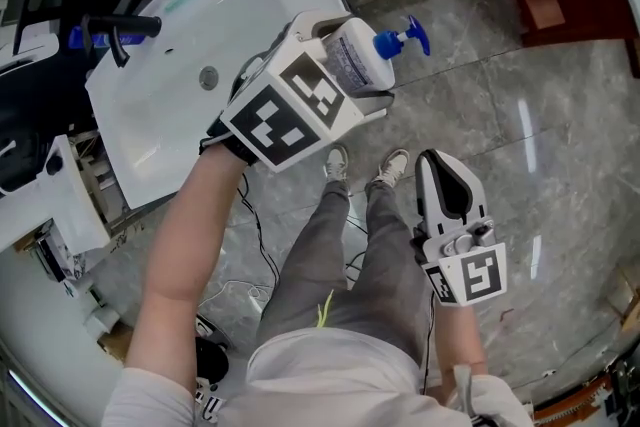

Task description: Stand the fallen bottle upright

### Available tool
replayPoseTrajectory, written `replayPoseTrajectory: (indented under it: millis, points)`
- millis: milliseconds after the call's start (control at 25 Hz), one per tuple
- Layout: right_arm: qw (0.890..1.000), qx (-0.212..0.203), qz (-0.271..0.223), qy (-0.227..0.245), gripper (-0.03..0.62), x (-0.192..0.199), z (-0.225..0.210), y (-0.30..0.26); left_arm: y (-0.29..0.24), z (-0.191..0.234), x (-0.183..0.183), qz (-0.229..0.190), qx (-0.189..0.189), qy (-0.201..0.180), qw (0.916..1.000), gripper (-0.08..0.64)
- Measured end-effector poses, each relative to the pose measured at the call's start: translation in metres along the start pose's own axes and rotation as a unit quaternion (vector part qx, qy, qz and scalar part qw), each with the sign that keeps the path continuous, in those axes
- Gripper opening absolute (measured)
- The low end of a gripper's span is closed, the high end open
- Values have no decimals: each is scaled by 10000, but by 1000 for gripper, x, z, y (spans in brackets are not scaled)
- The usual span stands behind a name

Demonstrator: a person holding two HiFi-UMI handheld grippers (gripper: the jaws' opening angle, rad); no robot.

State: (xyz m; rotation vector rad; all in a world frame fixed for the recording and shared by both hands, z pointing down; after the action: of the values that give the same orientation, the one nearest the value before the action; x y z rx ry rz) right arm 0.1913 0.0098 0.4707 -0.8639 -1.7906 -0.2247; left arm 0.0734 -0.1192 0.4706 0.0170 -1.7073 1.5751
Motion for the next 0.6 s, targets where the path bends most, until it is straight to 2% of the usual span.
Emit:
replayPoseTrajectory:
  millis: [200, 480, 600]
  points:
    - [10000, -18, 36, 56, 46, 0, 4, -5, 7, 4, -1, -302, -3, 21, 9995, 505]
    - [9999, -49, 66, 108, 46, -3, 9, -11, 14, 4, -7, -663, -9, -147, 9977, 505]
    - [9998, -74, 88, 136, 46, -4, 13, -13, 16, 5, -10, -821, 21, -55, 9966, 505]
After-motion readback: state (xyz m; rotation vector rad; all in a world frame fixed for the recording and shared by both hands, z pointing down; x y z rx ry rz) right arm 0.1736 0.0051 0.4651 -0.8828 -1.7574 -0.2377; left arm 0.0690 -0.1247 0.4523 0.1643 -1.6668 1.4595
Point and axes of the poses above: the fingertips, and each gripper's own axes: y backward along the fingers, z to its left, x out of its underside, the point moved 4 cm from there along y, backward along the fingers, and after that the axes turned 3 degrees about y, right-handed, at the moved point
